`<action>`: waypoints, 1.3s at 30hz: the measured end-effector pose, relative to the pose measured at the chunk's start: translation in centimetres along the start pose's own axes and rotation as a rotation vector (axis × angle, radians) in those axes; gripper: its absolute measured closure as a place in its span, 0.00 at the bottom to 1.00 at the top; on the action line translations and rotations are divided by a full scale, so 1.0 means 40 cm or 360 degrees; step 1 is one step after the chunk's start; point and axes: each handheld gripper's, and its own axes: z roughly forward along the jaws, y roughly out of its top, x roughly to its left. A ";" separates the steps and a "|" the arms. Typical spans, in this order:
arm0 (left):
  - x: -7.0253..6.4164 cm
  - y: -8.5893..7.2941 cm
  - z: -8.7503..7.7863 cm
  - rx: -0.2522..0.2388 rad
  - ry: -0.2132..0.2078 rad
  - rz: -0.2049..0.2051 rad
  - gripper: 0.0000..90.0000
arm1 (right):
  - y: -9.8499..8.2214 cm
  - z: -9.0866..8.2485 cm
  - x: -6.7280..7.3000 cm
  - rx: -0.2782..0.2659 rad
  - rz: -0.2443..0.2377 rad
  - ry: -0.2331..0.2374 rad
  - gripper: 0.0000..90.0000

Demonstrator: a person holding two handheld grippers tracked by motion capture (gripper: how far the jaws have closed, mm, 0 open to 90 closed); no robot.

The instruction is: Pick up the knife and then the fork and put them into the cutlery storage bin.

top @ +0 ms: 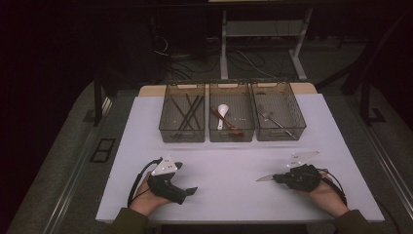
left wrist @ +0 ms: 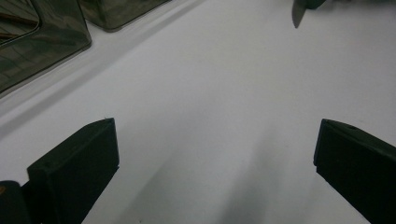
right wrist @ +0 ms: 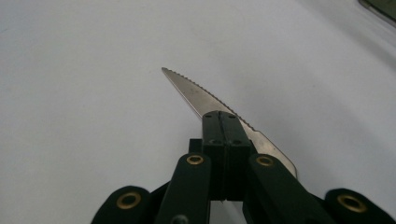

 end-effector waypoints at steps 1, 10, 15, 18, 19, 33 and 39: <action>0.000 0.000 0.000 0.0000 0.0000 0.0000 0.00 | 0.004 0.003 -0.002 0.0001 0.0004 -0.0009 0.99; 0.000 0.000 -0.001 -0.0002 0.0000 -0.0001 0.00 | 0.038 0.031 -0.031 -0.0010 0.0006 -0.0058 0.99; 0.001 0.000 -0.001 -0.0003 -0.0001 -0.0002 0.00 | 0.053 0.042 -0.048 -0.0012 0.0021 -0.0085 0.99; 0.001 0.000 -0.001 -0.0003 -0.0001 -0.0001 0.00 | 0.061 0.049 -0.059 -0.0013 0.0030 -0.0110 0.99; 0.001 0.000 -0.001 -0.0004 -0.0001 -0.0002 0.00 | 0.064 0.050 -0.062 -0.0015 0.0035 -0.0113 0.99; 0.001 0.000 -0.001 -0.0006 -0.0002 -0.0003 0.00 | 0.077 0.056 -0.096 -0.0034 0.0097 -0.0095 0.99; 0.001 0.000 -0.001 -0.0005 -0.0004 -0.0001 0.00 | 0.076 0.009 -0.100 -0.0072 0.0116 -0.0027 0.85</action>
